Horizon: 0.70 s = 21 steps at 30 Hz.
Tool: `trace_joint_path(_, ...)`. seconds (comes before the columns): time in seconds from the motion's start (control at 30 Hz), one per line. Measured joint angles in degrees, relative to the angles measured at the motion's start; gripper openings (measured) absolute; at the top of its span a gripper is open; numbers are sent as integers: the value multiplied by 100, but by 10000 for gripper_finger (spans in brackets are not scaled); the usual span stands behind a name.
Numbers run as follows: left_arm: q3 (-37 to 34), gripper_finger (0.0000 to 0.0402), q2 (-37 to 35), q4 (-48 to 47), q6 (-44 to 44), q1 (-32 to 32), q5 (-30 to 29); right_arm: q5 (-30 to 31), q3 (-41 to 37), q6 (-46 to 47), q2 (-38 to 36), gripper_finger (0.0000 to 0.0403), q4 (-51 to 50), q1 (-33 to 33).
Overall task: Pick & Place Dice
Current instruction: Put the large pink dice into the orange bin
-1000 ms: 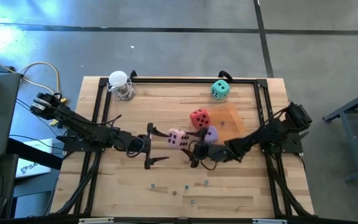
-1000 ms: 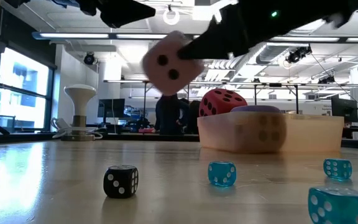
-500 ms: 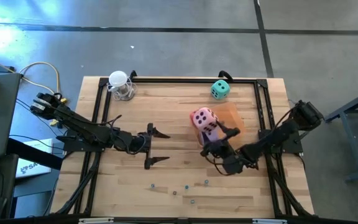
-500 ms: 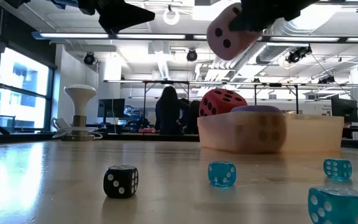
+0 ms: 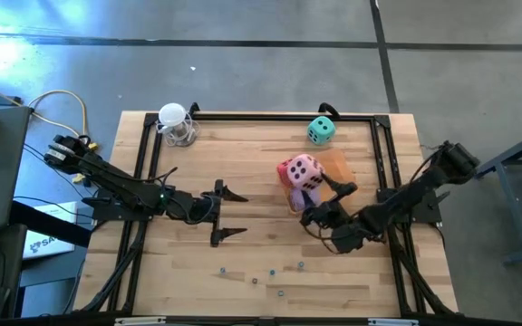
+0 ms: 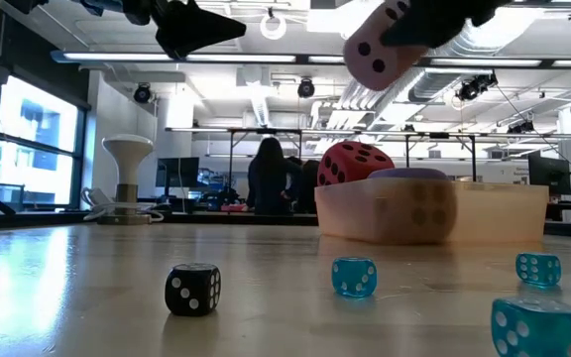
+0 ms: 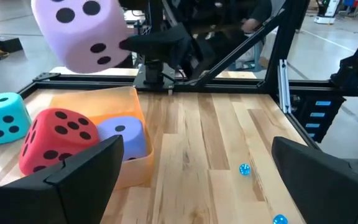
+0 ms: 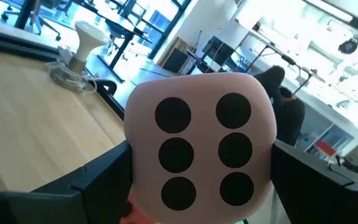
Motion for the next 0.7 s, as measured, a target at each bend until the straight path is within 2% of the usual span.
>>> trace_joint_path(0.17,0,400,0,-10,0,2,4,17,-613,1743,-928,323,-1029,-2)
trace_joint_path(0.27,-2,400,0,-27,0,4,7,16,-1106,2827,-1419,323,-1153,0)
trace_joint_path(0.37,-2,400,0,-29,2,4,13,-65,-1556,3490,-1677,323,-1150,-2)
trace_joint_path(0.53,-2,400,0,-31,2,4,14,-839,-1986,4549,-1877,323,-1192,-191)
trace_joint_path(0.7,-2,400,0,-31,2,4,13,-1532,-2039,5326,-1879,323,-1998,-497)
